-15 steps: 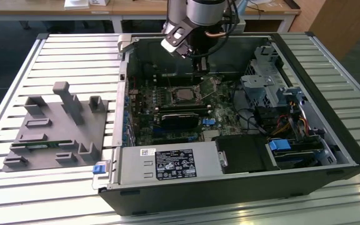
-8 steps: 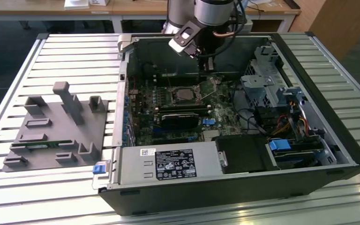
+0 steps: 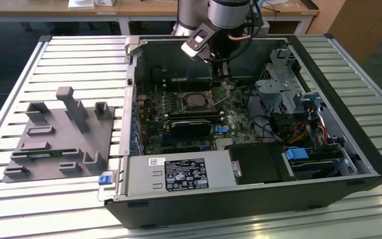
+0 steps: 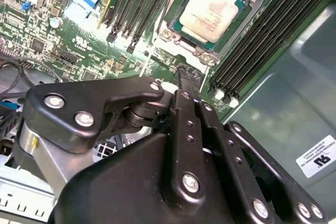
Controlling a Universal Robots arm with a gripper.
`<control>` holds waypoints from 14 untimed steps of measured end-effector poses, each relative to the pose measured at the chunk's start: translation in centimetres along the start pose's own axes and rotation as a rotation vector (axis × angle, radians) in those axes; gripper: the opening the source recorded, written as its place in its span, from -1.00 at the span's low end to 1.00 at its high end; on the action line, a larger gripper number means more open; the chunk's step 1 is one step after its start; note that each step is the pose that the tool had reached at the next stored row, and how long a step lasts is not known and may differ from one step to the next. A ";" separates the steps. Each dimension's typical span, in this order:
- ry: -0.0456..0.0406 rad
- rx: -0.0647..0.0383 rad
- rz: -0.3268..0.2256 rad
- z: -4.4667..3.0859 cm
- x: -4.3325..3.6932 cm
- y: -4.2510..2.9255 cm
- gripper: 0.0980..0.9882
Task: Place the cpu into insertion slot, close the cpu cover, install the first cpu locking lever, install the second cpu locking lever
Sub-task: 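Close the cpu cover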
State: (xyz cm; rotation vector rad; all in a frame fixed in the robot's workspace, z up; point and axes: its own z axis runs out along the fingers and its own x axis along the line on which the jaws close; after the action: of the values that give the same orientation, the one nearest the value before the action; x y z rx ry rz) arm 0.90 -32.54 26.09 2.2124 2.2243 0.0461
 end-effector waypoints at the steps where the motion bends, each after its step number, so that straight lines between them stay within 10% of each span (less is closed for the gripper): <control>1: 0.0007 0.000 -0.004 0.06 0.00 0.08 -0.98; 14: 0.0012 0.001 -0.025 0.69 0.45 1.94 -0.98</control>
State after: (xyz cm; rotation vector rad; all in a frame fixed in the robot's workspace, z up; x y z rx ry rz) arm 2.85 -32.07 25.45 2.1850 2.2525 0.0466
